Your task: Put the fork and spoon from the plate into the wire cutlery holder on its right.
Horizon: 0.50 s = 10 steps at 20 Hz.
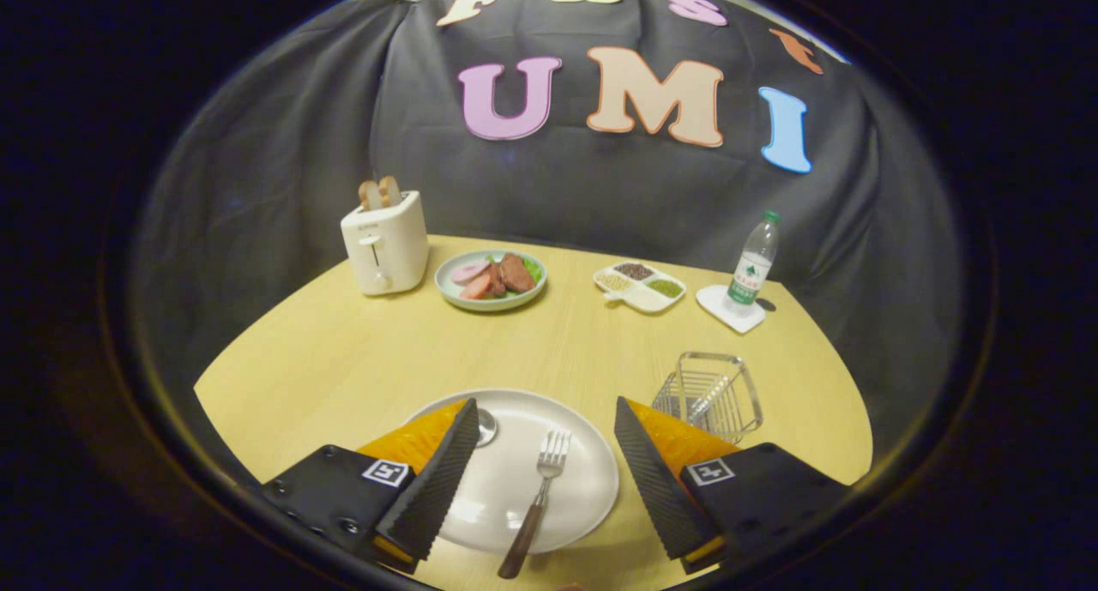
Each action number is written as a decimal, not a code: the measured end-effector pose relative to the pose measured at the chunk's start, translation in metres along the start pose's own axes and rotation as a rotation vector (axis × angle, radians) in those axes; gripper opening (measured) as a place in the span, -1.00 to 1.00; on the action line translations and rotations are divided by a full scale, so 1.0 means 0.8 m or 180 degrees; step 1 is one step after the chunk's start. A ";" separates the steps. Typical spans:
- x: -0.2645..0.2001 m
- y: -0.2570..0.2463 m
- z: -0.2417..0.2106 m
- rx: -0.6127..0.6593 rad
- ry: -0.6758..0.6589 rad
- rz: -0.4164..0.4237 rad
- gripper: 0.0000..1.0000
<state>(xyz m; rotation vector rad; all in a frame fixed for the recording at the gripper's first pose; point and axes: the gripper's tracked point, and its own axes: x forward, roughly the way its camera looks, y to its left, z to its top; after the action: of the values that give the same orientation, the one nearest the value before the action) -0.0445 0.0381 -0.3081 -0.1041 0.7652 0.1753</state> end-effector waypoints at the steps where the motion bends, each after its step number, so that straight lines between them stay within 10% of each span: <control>1: 0.004 0.001 -0.009 0.0007 0.0059 0.0012 1.00; 10: 0.024 -0.002 -0.082 0.0149 0.0592 -0.0025 1.00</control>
<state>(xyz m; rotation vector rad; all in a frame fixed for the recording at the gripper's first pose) -0.0754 0.0281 -0.3685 -0.0795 0.9535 0.1413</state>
